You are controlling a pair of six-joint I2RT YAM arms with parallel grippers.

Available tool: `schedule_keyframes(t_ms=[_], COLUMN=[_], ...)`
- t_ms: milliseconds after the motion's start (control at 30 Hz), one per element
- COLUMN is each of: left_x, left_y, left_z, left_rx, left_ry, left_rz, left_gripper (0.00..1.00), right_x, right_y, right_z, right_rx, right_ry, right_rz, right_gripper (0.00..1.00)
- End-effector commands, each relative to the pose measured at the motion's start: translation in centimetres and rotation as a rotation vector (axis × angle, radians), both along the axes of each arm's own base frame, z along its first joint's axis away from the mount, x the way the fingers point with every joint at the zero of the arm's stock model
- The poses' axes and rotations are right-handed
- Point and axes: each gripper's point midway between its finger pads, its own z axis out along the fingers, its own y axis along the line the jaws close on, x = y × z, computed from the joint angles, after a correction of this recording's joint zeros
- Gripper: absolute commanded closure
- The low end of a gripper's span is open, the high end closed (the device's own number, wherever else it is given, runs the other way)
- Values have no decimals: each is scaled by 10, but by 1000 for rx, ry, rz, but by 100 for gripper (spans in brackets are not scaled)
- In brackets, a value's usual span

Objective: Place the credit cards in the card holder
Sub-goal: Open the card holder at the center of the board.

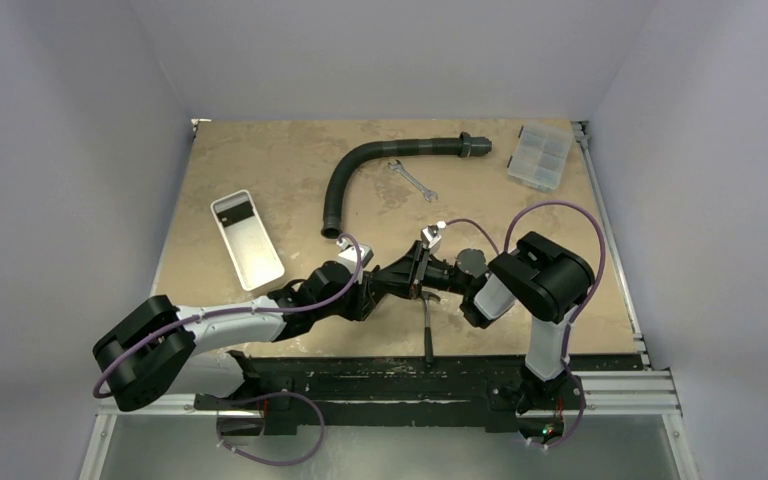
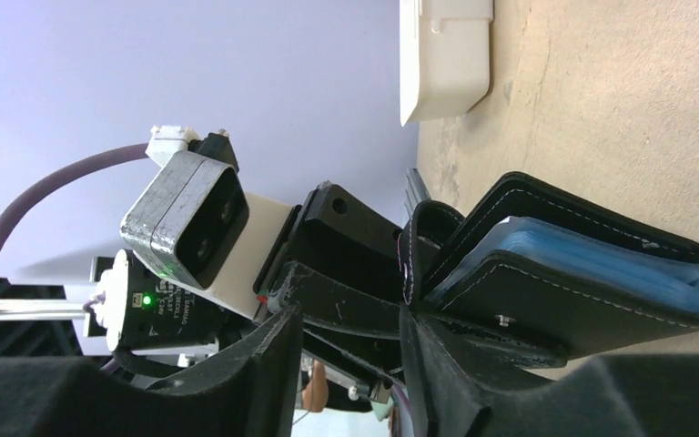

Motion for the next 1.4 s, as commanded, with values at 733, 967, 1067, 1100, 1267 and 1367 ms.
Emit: schedule_keyframes(t_ms=[733, 967, 1067, 1100, 1267, 1367], left_x=[9, 10, 10, 10, 6, 9], left_y=[-9, -8, -10, -11, -13, -11], left_z=[29, 35, 37, 37, 23, 23], left_rx=[-64, -77, -86, -89, -73, -51], left_ry=[-87, -100, -102, -100, -67, -75], left_rz=[-9, -1, -4, -8, -28, -15], left_gripper=[100, 100, 100, 100, 100, 100], right_x=[8, 9, 9, 9, 15, 14], right_y=[-5, -7, -10, -9, -3, -2], right_z=[-13, -12, -12, -9, 11, 17], right_rx=[-148, -162, -156, -146, -86, -72], right_ry=[-61, -67, -72, -76, -100, -107], right_rz=[-57, -67, -73, -70, -63, -52], right_gripper=[43, 38, 37, 37, 58, 85])
